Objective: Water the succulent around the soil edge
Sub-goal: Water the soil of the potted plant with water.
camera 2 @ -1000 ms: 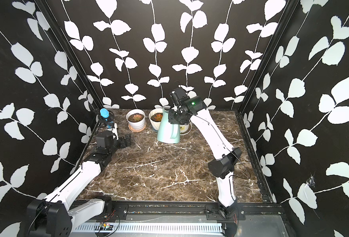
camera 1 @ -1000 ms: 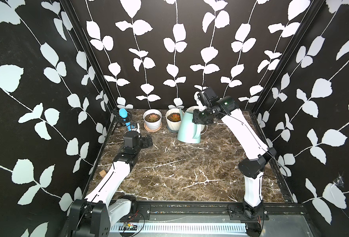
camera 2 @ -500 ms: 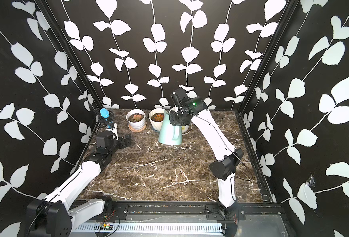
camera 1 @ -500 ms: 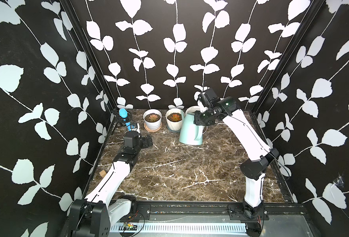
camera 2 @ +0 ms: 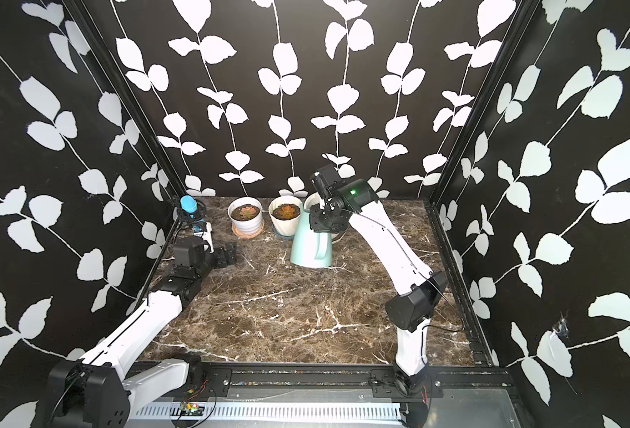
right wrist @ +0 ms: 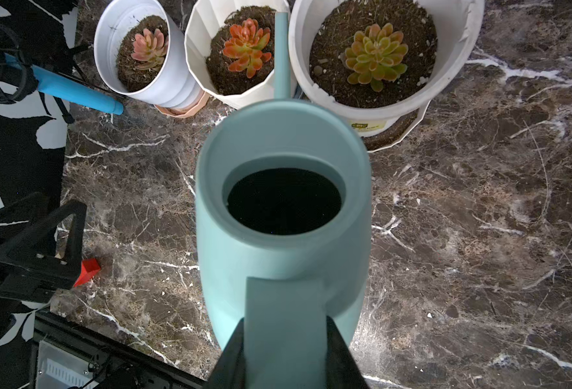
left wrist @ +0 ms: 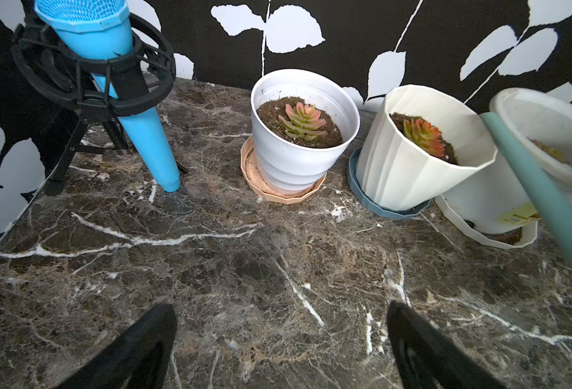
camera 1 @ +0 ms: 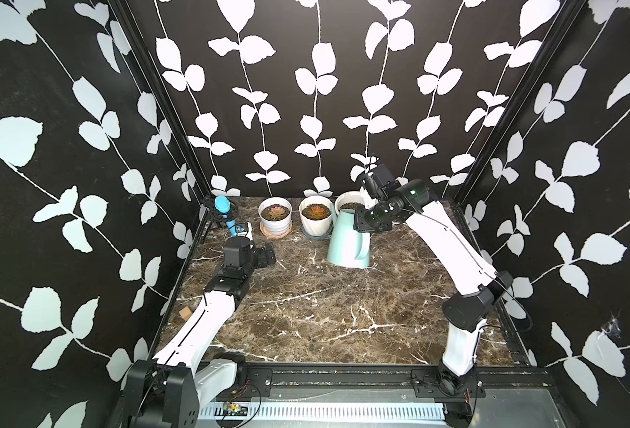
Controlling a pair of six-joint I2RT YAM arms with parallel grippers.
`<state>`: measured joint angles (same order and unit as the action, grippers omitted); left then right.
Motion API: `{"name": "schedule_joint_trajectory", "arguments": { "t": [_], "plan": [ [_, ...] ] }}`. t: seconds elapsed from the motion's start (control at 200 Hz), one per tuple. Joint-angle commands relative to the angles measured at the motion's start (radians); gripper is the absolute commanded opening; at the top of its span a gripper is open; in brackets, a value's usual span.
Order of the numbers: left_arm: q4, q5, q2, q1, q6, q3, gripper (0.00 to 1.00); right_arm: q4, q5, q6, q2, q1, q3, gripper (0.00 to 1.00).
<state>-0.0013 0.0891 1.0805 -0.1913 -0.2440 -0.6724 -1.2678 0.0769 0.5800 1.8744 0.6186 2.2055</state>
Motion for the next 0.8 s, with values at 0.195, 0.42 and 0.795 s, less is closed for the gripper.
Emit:
{"name": "schedule_joint_trajectory", "arguments": {
  "t": [0.195,0.42,0.795],
  "plan": [
    [0.014,-0.005,-0.014,-0.004,0.002,-0.03,0.99,0.081,0.03,0.01,-0.087,-0.002,-0.056,0.0],
    [0.013,-0.006,-0.014,-0.005,0.002,-0.03,0.99,0.073,0.041,0.01,-0.097,0.01,-0.062,0.0],
    [0.014,-0.012,-0.01,-0.005,0.0,-0.031,0.99,0.1,0.041,0.023,-0.16,0.028,-0.167,0.0]
  ]
}}
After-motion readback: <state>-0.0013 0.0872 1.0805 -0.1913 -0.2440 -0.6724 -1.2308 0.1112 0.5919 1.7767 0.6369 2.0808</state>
